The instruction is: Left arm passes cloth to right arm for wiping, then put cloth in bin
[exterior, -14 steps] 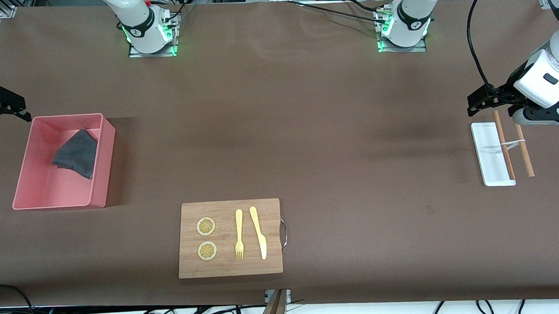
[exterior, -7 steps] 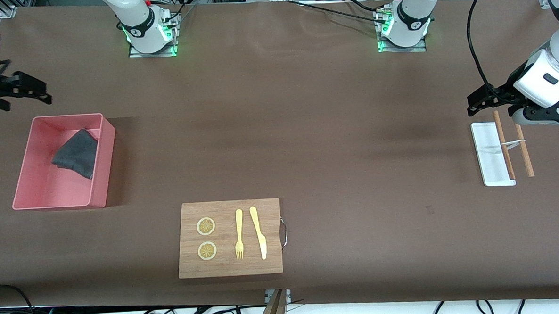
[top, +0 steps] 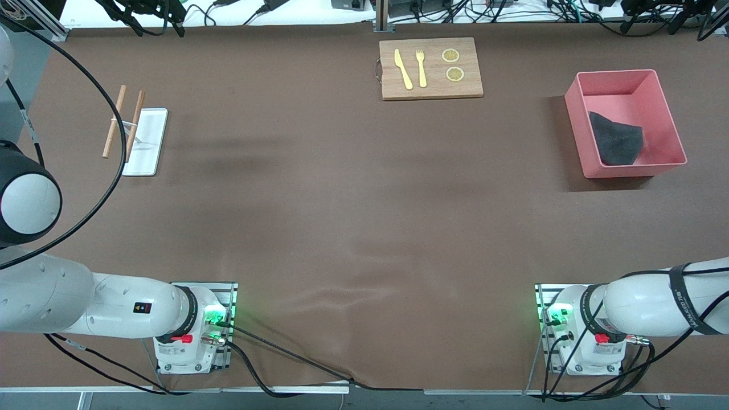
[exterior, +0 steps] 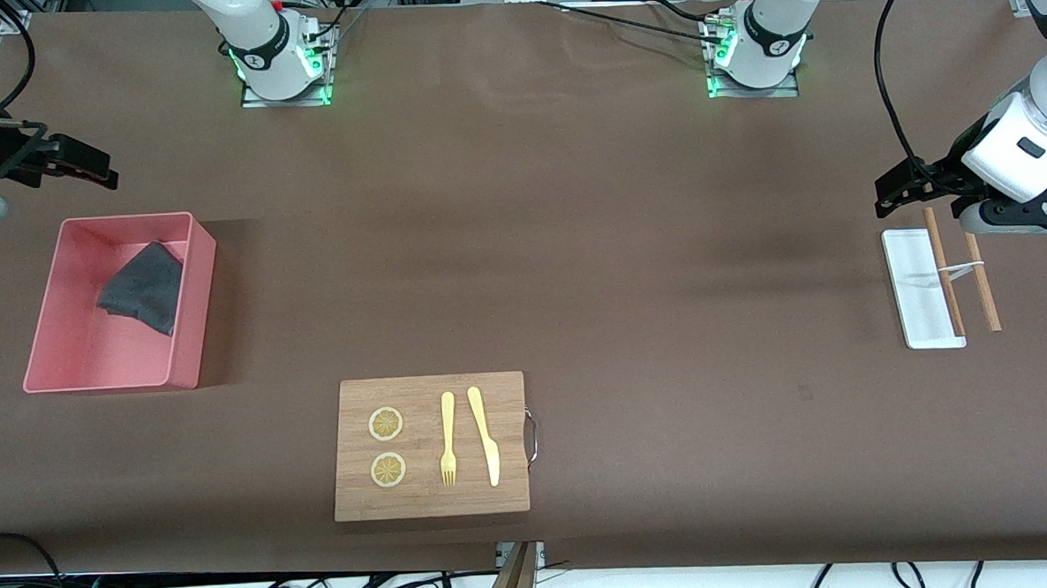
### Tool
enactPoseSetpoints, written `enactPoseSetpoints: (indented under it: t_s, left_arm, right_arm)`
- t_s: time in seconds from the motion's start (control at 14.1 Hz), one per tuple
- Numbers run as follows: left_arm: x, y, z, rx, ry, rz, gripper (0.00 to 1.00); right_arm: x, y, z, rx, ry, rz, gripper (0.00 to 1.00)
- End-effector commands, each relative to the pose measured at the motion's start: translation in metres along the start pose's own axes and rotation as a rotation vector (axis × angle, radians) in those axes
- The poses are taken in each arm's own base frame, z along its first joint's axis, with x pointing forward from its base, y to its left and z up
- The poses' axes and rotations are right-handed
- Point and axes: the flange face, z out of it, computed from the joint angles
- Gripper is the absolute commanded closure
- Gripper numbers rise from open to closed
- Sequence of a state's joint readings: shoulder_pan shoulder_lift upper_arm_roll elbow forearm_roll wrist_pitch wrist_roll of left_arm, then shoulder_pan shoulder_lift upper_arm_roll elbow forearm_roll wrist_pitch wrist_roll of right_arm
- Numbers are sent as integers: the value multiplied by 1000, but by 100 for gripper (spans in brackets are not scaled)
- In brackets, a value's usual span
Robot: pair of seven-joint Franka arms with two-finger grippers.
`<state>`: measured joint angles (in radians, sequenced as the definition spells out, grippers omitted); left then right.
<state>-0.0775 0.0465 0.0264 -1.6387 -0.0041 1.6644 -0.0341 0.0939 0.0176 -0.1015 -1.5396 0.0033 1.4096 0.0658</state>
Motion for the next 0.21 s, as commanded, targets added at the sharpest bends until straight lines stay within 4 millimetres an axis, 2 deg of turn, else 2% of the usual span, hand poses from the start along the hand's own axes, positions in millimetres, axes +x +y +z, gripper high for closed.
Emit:
enactPoseSetpoints:
  t_s: [0.0,0.14]
  left_arm:
    - [2,-1,-5,26,0,16,0]
    - [2,-1,-5,26,0,16,0]
  right_arm:
    - [2,0,-8,-7,-7,3,0]
    - [2,2,-8,-9,-10,6,0]
